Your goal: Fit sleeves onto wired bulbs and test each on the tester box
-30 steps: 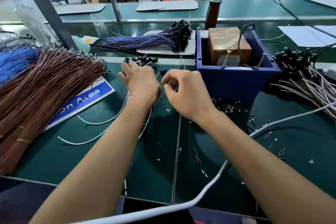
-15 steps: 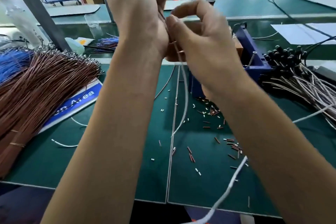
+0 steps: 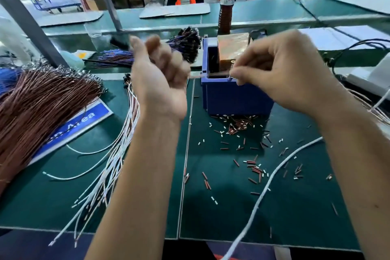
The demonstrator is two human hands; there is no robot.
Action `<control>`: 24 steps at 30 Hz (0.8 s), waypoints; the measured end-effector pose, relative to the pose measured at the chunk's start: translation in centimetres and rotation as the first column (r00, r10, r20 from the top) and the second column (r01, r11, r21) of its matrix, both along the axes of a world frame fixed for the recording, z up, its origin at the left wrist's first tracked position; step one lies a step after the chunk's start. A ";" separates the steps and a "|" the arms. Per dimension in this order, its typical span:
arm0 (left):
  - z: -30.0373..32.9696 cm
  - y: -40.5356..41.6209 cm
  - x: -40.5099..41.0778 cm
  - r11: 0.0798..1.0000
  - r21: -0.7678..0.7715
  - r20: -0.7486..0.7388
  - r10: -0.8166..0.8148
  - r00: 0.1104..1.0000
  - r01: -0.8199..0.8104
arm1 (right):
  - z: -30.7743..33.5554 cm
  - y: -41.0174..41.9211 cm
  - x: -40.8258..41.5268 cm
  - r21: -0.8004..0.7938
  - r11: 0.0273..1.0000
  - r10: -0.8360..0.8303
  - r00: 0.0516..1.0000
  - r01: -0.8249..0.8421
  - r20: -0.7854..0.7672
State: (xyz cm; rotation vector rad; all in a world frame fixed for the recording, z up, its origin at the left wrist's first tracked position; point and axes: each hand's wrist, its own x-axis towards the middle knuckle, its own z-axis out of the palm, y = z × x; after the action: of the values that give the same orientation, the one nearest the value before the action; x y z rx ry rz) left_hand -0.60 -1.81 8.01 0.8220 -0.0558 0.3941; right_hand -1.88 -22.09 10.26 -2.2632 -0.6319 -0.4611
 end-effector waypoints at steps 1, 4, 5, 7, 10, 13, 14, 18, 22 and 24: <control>-1.1 -0.3 -0.7 0.994 0.101 0.000 -0.044 0.999 0.044 | -0.9 -0.2 -0.1 -0.052 0.999 -0.010 1.000 0.011 0.015; -5.9 -1.4 -2.0 0.816 0.577 0.026 -0.063 0.998 0.036 | -3.9 -0.7 -0.4 -0.177 0.984 0.001 0.998 0.009 0.057; -7.2 -1.5 -2.1 0.670 0.741 0.095 -0.044 0.994 -0.041 | -4.9 -0.9 -0.4 -0.202 0.979 0.007 0.998 0.004 0.055; -8.3 -2.0 -2.1 0.332 0.915 0.261 -0.056 0.964 -0.229 | -6.6 -1.3 -0.4 -0.214 0.977 0.014 0.999 -0.005 0.041; -9.4 -2.9 -1.7 0.145 0.943 0.318 -0.124 0.940 -0.299 | -8.1 -1.9 -0.3 -0.115 0.993 0.020 0.999 -0.015 0.043; -10.5 -3.2 -1.4 0.131 0.958 0.271 -0.139 0.953 -0.253 | -9.1 -2.2 -0.4 0.038 0.999 0.021 0.999 -0.022 0.024; -10.9 -3.1 -1.3 0.144 0.960 0.258 -0.129 0.957 -0.240 | -9.4 -2.1 -0.4 0.078 0.997 0.027 1.000 -0.027 0.002; -11.3 -2.5 -0.9 0.216 0.951 0.246 -0.090 0.965 -0.222 | -10.3 -2.1 -0.2 0.182 0.983 0.017 0.997 -0.004 -0.075; -11.5 -2.5 -0.9 0.253 0.944 0.241 -0.084 0.967 -0.213 | -10.7 -2.3 -0.1 0.213 0.977 0.004 0.994 0.018 -0.105; -11.5 -2.4 -0.8 0.270 0.939 0.243 -0.088 0.966 -0.212 | -10.8 -2.4 -0.1 0.227 0.974 0.013 0.994 0.011 -0.105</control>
State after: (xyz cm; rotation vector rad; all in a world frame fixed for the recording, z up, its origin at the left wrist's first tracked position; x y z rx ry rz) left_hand -1.38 -4.25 -3.49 2.0483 -0.5711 0.5377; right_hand -1.99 -24.47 -0.55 -2.0549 -0.5001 -0.3888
